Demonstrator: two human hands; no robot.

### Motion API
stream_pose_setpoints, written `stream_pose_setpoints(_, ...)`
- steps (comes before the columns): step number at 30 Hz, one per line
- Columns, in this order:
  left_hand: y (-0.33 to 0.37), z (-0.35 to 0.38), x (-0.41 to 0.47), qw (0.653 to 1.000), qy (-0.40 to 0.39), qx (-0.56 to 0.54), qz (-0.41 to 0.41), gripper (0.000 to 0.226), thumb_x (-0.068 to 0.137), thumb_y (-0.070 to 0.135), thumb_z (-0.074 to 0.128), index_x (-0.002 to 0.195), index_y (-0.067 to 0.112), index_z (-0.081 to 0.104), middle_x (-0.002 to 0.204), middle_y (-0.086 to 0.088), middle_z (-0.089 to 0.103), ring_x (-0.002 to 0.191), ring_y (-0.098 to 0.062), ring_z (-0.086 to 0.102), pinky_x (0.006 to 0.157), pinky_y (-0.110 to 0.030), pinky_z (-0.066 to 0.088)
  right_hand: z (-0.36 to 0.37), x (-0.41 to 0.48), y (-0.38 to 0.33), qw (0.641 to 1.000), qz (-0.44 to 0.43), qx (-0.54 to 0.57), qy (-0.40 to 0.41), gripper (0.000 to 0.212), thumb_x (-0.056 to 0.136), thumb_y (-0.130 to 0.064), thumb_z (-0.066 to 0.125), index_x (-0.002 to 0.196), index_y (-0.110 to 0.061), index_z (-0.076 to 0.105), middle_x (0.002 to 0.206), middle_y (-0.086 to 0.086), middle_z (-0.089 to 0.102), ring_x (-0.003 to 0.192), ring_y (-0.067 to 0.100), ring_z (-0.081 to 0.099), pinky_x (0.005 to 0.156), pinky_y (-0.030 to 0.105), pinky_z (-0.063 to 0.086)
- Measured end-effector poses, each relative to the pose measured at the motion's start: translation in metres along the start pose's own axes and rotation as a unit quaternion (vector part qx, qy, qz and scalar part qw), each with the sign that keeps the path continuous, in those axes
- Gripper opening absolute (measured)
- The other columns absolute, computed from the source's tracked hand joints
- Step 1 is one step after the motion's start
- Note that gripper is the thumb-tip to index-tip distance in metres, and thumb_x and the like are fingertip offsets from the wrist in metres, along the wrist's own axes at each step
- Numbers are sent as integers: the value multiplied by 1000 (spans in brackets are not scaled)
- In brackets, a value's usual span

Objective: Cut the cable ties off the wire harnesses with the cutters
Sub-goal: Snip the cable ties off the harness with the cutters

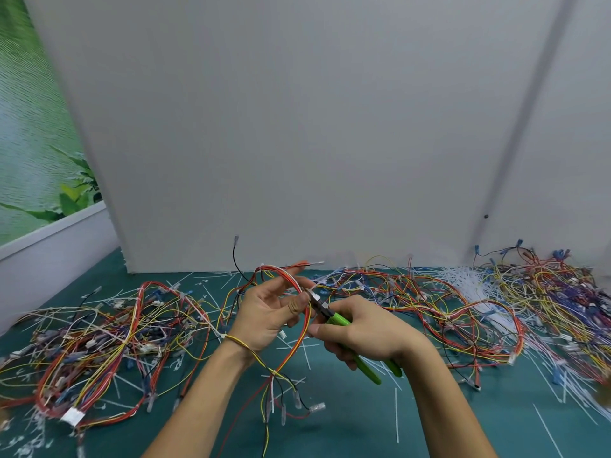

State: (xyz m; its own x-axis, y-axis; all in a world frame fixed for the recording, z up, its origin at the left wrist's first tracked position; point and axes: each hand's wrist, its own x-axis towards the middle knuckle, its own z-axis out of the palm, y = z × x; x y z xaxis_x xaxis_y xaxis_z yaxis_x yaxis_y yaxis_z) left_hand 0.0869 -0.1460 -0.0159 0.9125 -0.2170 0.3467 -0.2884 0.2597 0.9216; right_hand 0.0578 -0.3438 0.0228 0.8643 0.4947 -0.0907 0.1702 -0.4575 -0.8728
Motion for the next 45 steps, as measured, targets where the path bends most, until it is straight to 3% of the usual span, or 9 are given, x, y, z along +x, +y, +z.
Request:
stream_pose_setpoints(5,-1,-4,0,1000,-25,9,10,59,73,47,86,128,36,66,126,-5,69,75,-23,68,58,-30,45,0,0,-1,1000,-8,-4,1,33,97,-35,70,94,-2,63,66,6,59,57,21,54,55,34,54)
stream_pose_setpoints(10,-4,-3,0,999,-40,-5,-3,64,73,45,86,131,32,65,126,-8,69,83,-38,62,75,-59,40,1,-2,-5,999,-25,-19,-7,16,98,-27,68,86,-18,66,70,1,58,64,17,58,67,37,60)
stream_pose_setpoints(15,-3,-5,0,999,-44,9,-12,64,73,45,86,132,32,64,124,-13,70,94,-51,66,80,-83,37,1,-3,-6,999,-28,-18,-21,11,98,-22,65,89,-16,65,72,1,60,66,16,60,70,36,62)
stream_pose_setpoints(19,0,-3,-1,999,-45,3,-13,64,72,44,87,130,31,66,122,-15,71,91,-34,71,86,-71,46,1,-2,-4,999,-32,-28,-16,16,98,-23,66,92,-8,64,74,8,61,65,19,61,65,35,60)
stream_pose_setpoints(23,3,-1,-3,998,-47,-30,-23,68,71,40,89,132,24,65,122,-20,70,94,-30,68,88,-56,42,2,-2,-3,999,-34,-32,-9,11,97,-19,65,88,-13,64,70,8,61,58,18,57,60,34,58)
stream_pose_setpoints(28,6,1,-5,997,-55,-48,-26,72,70,39,89,134,20,61,122,-21,69,97,-26,69,86,-40,56,3,0,-3,999,-29,-33,-10,14,97,-20,65,95,-6,65,68,6,61,58,18,57,60,36,59)
stream_pose_setpoints(35,8,1,-6,995,-64,-67,-29,71,72,34,88,135,18,60,120,-21,70,93,-26,71,81,-37,58,2,-3,-7,999,-26,-14,-40,15,97,-23,64,86,-14,64,73,6,65,68,23,65,71,42,64)
stream_pose_setpoints(39,10,1,-8,992,-86,-82,-38,70,73,32,86,136,17,57,117,-17,72,84,-23,73,74,-33,59,2,-4,-8,999,-24,-19,-44,23,99,-24,63,87,-5,64,74,8,68,70,28,68,78,51,64)
stream_pose_setpoints(45,14,1,-10,988,-102,-108,-44,77,68,36,89,135,16,56,111,-12,74,65,-15,68,63,-29,58,9,-5,-14,999,-22,-6,-22,19,100,-20,61,82,-18,64,66,3,60,56,19,57,60,38,60)
